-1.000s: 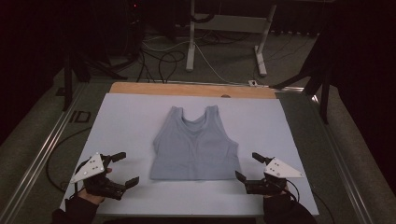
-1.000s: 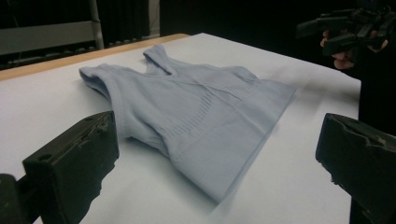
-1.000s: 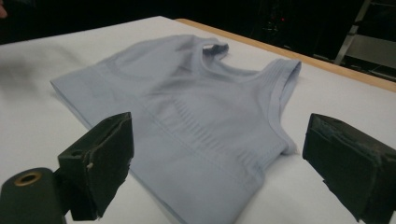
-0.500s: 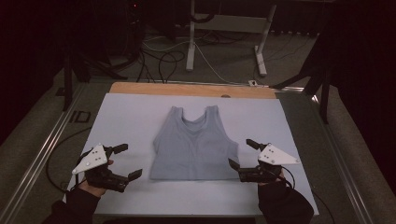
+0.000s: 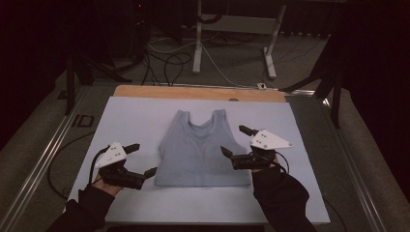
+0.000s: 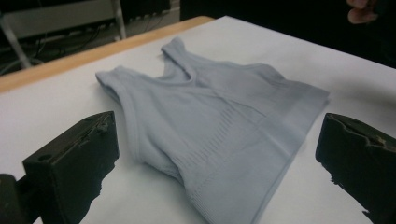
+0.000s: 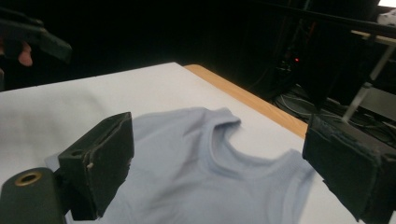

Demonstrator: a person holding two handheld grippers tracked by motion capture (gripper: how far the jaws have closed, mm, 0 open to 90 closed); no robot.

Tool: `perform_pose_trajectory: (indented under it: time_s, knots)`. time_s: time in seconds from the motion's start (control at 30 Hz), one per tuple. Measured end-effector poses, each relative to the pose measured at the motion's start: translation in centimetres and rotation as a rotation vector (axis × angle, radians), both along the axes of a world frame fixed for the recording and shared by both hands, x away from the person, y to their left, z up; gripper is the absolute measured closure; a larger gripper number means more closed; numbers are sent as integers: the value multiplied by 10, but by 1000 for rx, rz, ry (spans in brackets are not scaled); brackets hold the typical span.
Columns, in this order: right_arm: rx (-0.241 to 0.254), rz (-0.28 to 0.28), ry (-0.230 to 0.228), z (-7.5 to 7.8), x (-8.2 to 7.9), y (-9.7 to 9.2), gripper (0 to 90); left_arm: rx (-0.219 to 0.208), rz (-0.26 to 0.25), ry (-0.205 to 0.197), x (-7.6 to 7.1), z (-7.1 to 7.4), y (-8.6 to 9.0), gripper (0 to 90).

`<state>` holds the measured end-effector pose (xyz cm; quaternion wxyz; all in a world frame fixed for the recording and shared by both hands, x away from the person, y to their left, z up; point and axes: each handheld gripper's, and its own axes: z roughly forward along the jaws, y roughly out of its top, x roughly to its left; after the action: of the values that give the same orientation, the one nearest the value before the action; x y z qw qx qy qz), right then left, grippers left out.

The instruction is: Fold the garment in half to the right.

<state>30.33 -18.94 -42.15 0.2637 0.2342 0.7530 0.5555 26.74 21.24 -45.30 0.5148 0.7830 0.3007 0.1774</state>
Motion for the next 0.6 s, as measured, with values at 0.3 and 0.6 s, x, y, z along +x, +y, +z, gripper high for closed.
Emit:
perform_pose_trajectory:
  time_s: [0.3, 0.6]
  knots:
    - [-11, 45, 34, -6, 18, 29, 88, 53, -1, 90, 9, -11, -13, 2]
    - [-10, 85, 63, -14, 27, 53, 89, 116, -15, 162, 18, -35, -19, 3]
